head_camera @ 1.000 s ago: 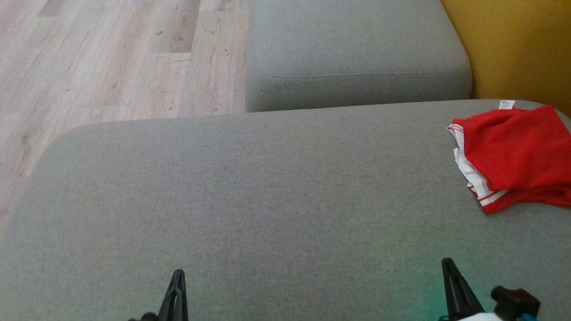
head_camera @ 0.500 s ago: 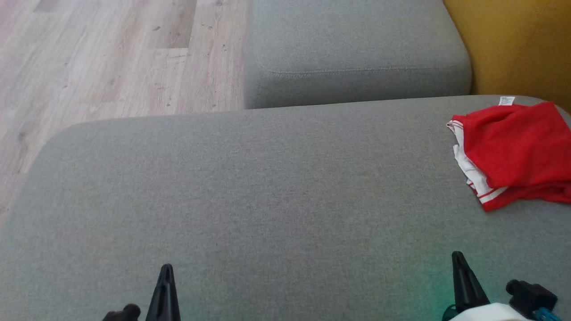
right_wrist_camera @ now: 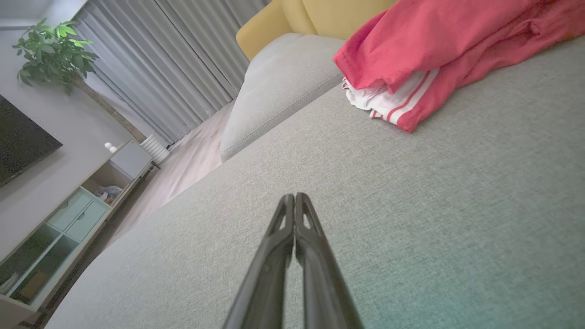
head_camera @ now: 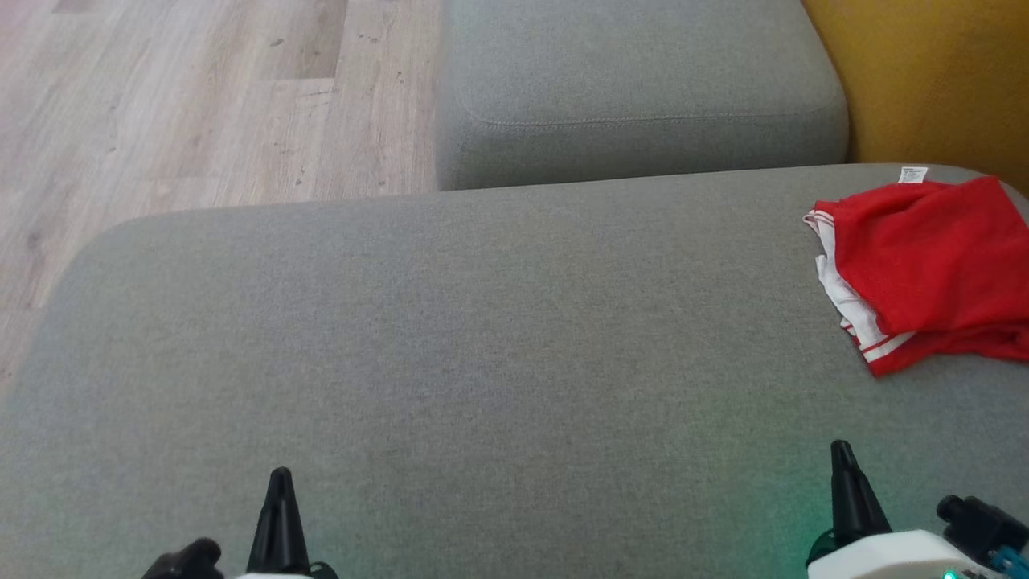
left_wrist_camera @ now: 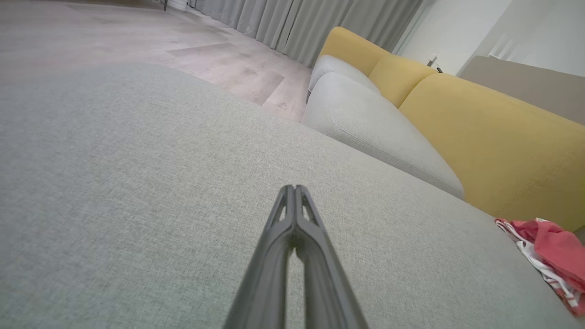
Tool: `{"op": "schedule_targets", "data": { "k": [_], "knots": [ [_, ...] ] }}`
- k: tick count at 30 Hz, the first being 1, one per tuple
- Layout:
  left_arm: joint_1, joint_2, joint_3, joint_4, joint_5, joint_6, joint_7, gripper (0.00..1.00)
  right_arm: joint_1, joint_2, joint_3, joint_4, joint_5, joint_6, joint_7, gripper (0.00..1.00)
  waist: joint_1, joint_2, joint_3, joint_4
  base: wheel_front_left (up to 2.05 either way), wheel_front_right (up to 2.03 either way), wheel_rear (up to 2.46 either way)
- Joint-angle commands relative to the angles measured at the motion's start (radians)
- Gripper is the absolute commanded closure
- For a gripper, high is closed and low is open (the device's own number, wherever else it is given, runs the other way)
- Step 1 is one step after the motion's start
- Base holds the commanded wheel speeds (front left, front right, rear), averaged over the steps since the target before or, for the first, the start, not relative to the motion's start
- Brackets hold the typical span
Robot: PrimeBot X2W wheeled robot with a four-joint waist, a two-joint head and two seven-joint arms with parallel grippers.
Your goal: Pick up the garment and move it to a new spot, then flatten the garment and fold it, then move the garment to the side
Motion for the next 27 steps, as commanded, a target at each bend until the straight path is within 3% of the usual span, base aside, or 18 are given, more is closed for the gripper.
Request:
{"op": "schedule_targets", "data": {
  "k": [1, 27],
  "knots": [
    [-0.054, 0.012, 0.022, -0.028, -0.029, -0.009, 0.003, 1.0, -0.063, -0.004, -0.003, -0.036, 0.028, 0.002, 0.007, 1.0, -0.0001, 0.0, 0.001, 0.0, 0.0, 0.0, 0.0],
    [-0.11, 0.017, 0.082, -0.022, -0.344, -0.053, 0.073, 1.0, -0.115, -0.001, -0.043, -0.052, 0.318, 0.004, 0.082, 1.0, -0.0001, 0.0, 0.025, -0.01, 0.0, 0.0, 0.0]
  ]
}}
